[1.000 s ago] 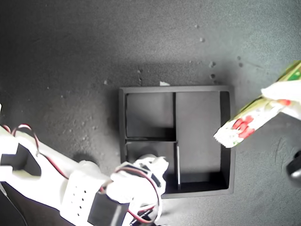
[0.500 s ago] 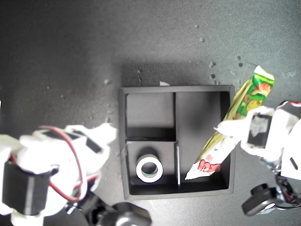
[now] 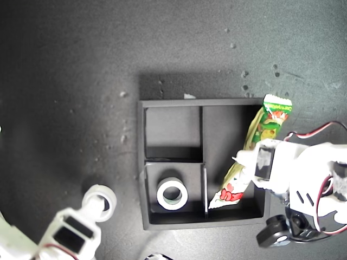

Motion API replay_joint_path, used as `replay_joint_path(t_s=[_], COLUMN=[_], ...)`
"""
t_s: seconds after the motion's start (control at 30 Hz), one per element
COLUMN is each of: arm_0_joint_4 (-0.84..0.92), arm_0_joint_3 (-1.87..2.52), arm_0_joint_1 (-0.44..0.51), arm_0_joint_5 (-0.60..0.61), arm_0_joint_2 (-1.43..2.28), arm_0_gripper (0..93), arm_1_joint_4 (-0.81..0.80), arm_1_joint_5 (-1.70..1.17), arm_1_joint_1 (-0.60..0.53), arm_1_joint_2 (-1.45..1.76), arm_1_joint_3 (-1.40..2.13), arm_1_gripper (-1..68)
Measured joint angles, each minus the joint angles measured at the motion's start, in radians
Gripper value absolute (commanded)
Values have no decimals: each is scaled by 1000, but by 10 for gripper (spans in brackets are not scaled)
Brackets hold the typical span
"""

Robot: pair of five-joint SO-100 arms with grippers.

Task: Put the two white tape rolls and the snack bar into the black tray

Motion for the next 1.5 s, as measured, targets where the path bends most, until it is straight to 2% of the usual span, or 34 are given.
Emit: replay_joint_path(t_s=[0.23,0.6,0.7,0.73,0.83,0.87,0.97,1.13,1.33,1.5], arm_0_joint_4=[-135,-153,-164,-172,-173,-170,-167,-118,109,150], arm_0_joint_3=[48,48,48,48,37,31,28,28,-17,-5], arm_0_joint_1=[3,3,5,5,-5,-12,-37,-52,-91,-137], arm_0_joint_5=[-35,-64,-67,-67,-66,-66,-67,-44,0,121], arm_0_joint_2=[-100,-219,-256,-273,-325,-336,-339,-313,-149,109], arm_0_gripper=[156,155,109,80,21,9,1,1,0,0], arm_1_joint_4=[-18,-23,-23,-23,-23,-21,-8,97,245,374], arm_1_joint_5=[0,6,6,6,6,6,6,6,6,6], arm_1_joint_1=[-6,-17,-23,-23,-23,-25,-44,-52,-20,51], arm_1_joint_2=[-8,-8,-9,-9,-11,-11,-11,-11,-11,-11], arm_1_joint_3=[0,0,0,0,0,0,0,-9,-118,-341], arm_1_gripper=[-7,-6,-1,31,233,270,315,367,363,351])
